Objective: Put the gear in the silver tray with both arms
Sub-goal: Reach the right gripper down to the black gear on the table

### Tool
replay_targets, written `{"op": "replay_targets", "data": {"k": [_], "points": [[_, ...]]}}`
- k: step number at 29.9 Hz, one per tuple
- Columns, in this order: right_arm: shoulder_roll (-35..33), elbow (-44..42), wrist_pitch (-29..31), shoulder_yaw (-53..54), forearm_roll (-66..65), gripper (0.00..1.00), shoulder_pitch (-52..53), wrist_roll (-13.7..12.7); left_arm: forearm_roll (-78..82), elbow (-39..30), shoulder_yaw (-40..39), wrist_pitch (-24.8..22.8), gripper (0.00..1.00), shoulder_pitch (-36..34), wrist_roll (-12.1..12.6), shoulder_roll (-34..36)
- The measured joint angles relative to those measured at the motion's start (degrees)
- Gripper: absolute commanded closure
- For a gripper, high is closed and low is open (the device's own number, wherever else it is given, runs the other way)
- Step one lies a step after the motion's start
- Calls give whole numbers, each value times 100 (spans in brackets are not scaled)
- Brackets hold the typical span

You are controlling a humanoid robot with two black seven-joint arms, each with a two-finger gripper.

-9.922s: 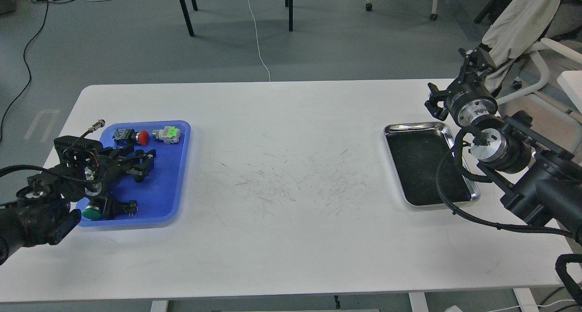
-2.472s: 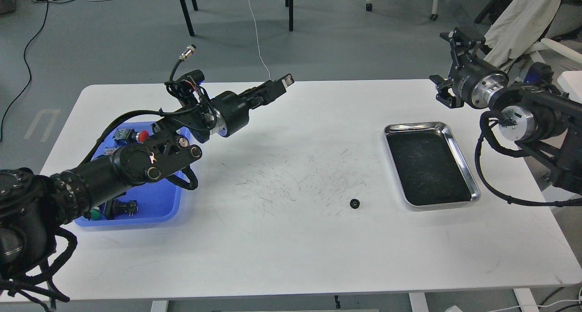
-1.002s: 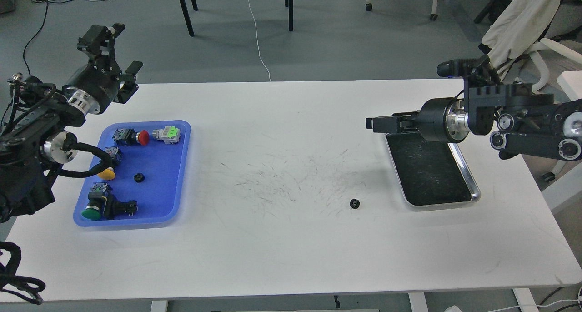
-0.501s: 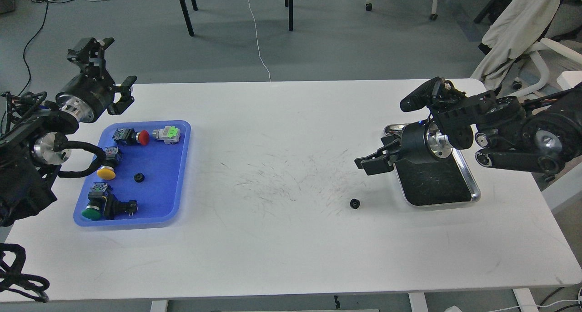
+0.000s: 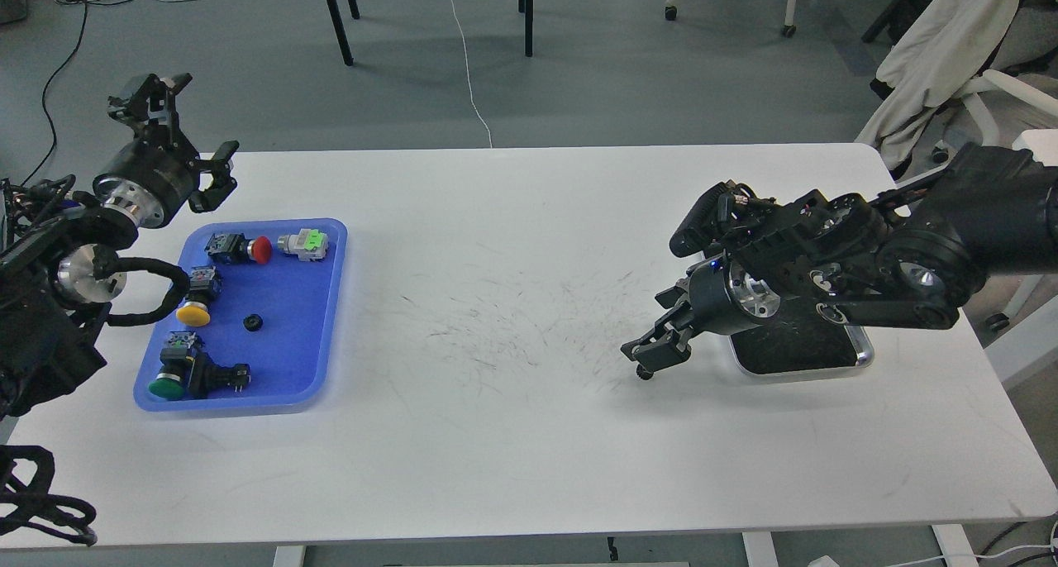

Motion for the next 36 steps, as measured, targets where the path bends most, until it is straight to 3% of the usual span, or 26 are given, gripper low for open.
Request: {"op": "replay_targets", "data": {"k": [12, 27, 29, 36], "points": [[688, -402, -49, -314, -129, 12, -308, 10, -165, -3, -146, -16, 2, 75, 0, 5], [832, -429, -57, -600, -181, 27, -235, 280, -159, -3, -113, -16, 2, 82, -8, 55], [832, -425, -57, -630, -181, 35, -231, 285, -157, -3, -109, -16, 2, 83, -8, 55], [839, -546, -53, -728, -203, 36, -315, 281, -157, -3, -112, -16, 2, 83, -18, 48]]}}
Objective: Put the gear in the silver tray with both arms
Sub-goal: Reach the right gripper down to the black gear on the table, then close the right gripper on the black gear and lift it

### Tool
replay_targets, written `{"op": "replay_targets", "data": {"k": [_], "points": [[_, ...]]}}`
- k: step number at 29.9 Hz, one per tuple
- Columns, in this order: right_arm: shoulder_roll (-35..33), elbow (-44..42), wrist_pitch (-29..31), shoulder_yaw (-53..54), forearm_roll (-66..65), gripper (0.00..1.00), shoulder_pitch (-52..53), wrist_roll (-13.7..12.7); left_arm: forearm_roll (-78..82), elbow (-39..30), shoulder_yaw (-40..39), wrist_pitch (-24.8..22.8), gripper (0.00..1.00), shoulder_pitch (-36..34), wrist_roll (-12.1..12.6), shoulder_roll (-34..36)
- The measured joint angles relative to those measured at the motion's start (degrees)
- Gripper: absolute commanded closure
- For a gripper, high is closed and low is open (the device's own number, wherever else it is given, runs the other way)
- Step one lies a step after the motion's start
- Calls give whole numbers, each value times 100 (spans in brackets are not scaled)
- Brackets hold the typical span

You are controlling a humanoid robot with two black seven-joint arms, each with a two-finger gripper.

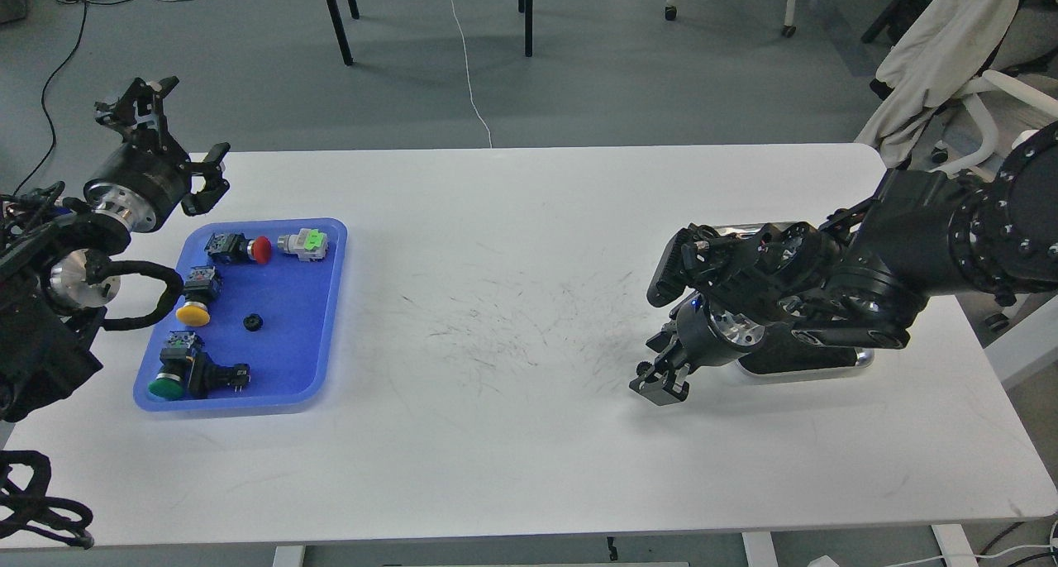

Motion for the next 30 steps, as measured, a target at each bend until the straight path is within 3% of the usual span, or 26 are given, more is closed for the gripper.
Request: {"op": "replay_targets", "data": {"k": [10, 30], "points": [[126, -133, 4, 3, 21, 37, -88, -5, 0, 0, 8, 0, 2, 0, -24, -4], [161, -220, 13, -30, -6, 56, -126, 2, 6, 0, 48, 0, 2, 8, -29, -24]]}}
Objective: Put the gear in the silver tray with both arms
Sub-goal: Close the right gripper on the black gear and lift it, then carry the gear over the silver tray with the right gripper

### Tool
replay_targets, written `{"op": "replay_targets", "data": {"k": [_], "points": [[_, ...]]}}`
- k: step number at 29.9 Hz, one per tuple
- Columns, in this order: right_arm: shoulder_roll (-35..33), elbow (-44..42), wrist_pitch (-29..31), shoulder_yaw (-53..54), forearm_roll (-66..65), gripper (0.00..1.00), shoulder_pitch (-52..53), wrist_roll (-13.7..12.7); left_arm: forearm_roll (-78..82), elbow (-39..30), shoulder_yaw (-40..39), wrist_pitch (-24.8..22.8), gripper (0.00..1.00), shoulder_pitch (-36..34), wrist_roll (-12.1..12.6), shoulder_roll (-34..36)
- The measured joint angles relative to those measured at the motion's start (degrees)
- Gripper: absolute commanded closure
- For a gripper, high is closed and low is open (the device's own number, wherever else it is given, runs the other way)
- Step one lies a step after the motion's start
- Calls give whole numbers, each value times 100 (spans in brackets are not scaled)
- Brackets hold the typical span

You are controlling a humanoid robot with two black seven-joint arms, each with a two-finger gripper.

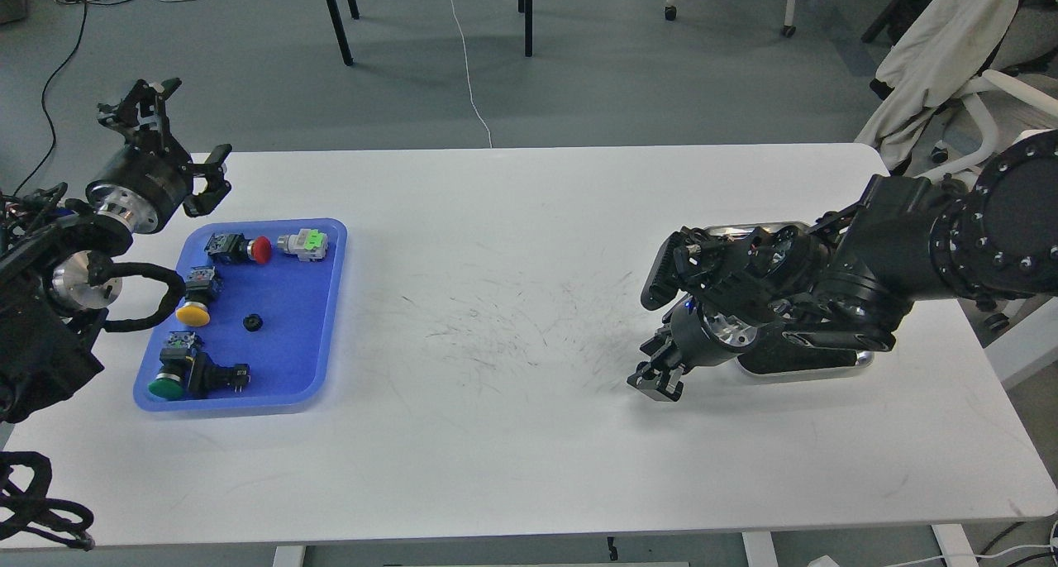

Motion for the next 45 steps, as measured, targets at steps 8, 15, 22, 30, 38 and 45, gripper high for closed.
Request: {"op": "replay_targets", "data": {"k": [8, 15, 22, 30, 38, 45], "points": [[-2, 3, 15, -2, -11, 64, -10, 15, -6, 9, -2, 0, 2, 31, -6, -3], [1, 22, 26, -63, -16, 77, -4, 59, -6, 9, -2, 0, 2, 34, -6, -4], [6, -3, 33, -78, -17, 90, -9, 74, -6, 9, -1, 0, 2, 35, -14, -5], [-45, -142, 42, -83, -7, 98, -20, 73, -6, 9, -1, 0, 2, 61, -15, -6], [-300, -342, 37, 18, 58, 98, 38, 66, -6, 9, -1, 0, 2, 103, -15, 9], [-929, -605, 48, 469, 104, 98, 137, 63, -6, 9, -1, 0, 2, 114, -15, 11]]}}
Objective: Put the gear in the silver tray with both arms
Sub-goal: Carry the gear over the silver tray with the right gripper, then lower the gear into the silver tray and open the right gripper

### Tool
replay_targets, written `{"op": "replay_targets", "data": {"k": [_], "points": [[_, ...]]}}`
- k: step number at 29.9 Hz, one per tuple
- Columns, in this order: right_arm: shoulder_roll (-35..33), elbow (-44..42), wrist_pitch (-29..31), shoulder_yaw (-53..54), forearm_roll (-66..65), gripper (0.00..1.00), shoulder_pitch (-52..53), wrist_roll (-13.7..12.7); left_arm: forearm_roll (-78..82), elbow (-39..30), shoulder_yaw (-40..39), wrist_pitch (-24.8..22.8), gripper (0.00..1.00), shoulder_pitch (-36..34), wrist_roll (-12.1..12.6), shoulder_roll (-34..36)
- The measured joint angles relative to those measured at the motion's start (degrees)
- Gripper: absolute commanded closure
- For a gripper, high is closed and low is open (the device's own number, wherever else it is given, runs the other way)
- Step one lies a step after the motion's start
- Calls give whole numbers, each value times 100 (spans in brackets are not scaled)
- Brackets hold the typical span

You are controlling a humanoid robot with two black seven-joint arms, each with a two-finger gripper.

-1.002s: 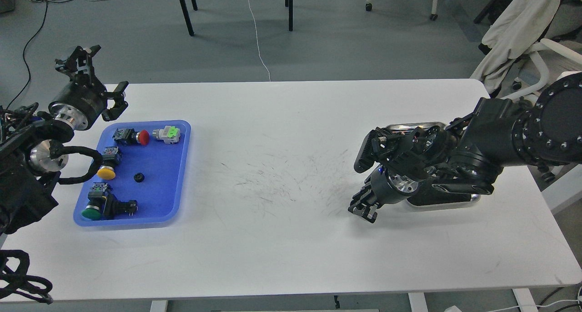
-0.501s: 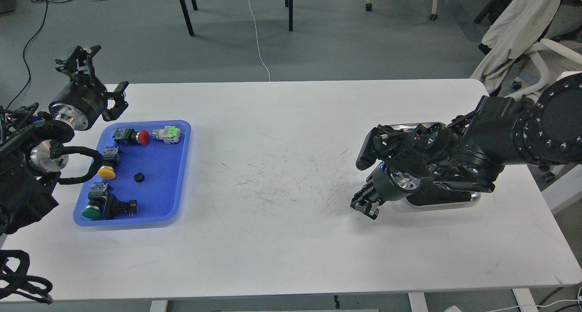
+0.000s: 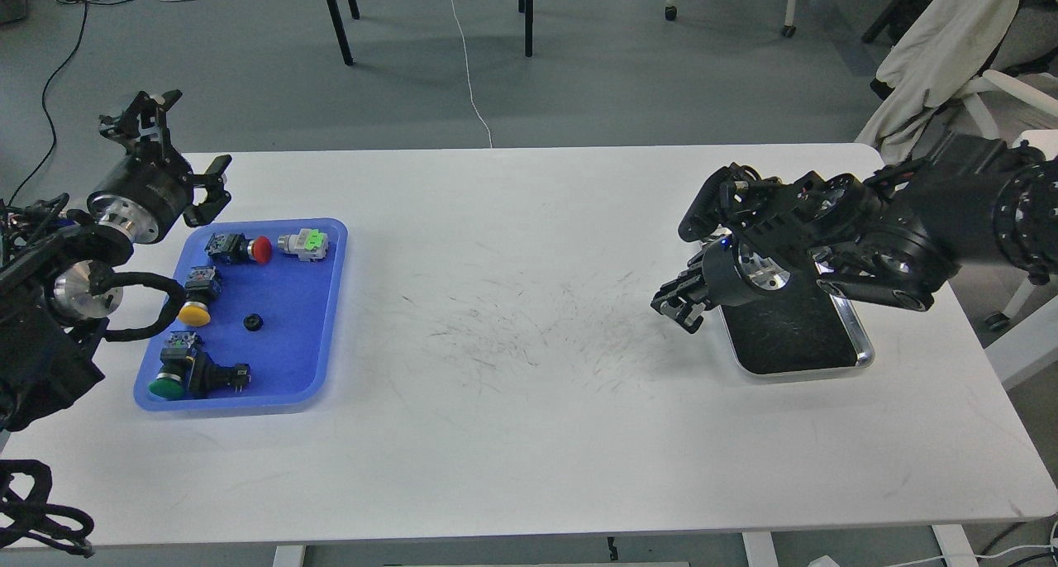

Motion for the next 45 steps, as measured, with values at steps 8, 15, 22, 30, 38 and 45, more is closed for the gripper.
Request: {"op": "replay_targets", "data": {"k": [8, 15, 22, 30, 38, 45], "points": [[-1113, -212, 5, 506, 100, 98, -178, -12, 7, -7, 0, 0, 2, 3, 0, -7], [-1757, -740, -19, 736, 134, 98, -642, -18, 9, -12, -2, 0, 2, 17, 0, -17], [-1934, -1428, -19, 1383, 203, 98, -1449, -18, 9, -30, -3, 0, 2, 51, 0, -18], [-1697, -2028, -24, 1545, 197, 98, -1900, -27, 3, -56, -9, 0, 2, 62, -10, 36], [-947, -2765, -3, 1535, 195, 98, -2324, -19, -9, -62, -49, 0, 2, 57, -17, 60], [-659, -2914, -45, 1546, 194, 98, -2455, -16, -9, -61, -60, 0, 2, 54, -25, 71]]}}
